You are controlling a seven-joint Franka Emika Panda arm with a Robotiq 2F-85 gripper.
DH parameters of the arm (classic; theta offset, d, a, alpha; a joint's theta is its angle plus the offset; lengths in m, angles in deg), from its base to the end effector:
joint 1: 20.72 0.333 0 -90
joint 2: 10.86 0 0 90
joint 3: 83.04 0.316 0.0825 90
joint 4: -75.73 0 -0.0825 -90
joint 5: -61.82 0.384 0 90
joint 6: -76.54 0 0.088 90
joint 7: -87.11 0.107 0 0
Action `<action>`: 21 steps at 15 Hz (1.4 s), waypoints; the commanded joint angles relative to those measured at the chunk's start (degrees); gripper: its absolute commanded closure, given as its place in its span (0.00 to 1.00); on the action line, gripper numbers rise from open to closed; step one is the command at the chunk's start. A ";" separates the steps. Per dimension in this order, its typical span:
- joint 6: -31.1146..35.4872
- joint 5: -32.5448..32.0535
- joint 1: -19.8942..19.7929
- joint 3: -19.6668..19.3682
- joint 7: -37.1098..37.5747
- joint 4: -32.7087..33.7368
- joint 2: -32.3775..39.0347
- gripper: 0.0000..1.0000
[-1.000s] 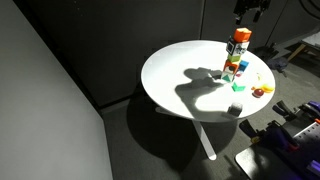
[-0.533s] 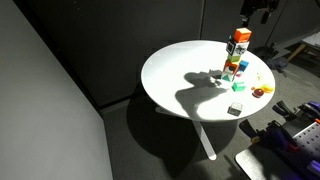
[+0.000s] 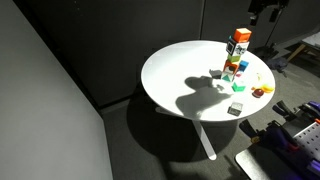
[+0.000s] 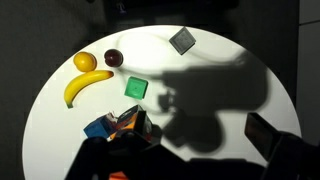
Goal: Put the orange block on top of the pile of plush cubes
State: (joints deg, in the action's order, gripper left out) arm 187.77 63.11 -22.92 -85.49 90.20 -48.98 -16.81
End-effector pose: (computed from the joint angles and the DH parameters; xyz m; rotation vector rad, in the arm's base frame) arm 0.4973 -0.0392 0.4258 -3.1002 0.2238 0.2042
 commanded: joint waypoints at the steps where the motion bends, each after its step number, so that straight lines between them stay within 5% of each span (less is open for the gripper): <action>1: 0.40 -1.69 -0.01 0.43 0.27 -3.47 -4.78 0.00; 21: 4.19 -1.13 -0.13 0.41 -0.03 -7.93 -9.83 0.00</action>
State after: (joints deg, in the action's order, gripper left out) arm 192.07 61.94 -22.93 -85.18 90.21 -57.01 -26.66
